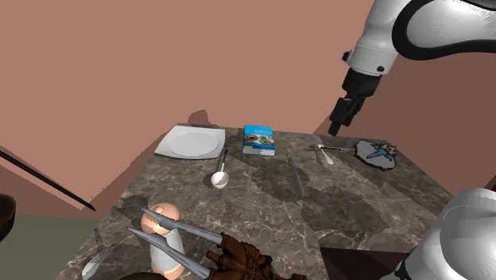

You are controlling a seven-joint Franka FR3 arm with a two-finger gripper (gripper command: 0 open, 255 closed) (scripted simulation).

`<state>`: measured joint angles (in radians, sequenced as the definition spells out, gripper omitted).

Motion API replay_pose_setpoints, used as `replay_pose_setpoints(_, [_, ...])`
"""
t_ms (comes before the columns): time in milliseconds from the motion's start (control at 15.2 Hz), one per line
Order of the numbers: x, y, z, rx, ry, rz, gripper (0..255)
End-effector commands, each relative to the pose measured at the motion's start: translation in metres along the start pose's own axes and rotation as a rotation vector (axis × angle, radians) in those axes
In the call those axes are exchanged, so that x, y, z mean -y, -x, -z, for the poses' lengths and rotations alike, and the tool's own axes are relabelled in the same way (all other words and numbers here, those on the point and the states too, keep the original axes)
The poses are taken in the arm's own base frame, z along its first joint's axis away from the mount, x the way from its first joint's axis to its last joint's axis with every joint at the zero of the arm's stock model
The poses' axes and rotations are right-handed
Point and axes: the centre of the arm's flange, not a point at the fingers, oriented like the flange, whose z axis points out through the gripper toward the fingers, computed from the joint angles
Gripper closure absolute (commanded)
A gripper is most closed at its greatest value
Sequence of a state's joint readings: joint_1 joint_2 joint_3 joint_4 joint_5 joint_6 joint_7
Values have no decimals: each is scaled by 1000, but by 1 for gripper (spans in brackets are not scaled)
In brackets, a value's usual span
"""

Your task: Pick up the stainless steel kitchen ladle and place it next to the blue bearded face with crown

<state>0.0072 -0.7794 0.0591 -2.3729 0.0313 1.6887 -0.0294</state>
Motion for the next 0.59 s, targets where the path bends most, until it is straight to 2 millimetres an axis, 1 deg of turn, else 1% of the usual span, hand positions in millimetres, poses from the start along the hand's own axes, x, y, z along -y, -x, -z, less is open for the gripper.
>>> replay_pose_setpoints(0, [0,0,0,0,0,0,0])
replay_pose_setpoints(528, [54,-68,-60,19,-21,-204,0])
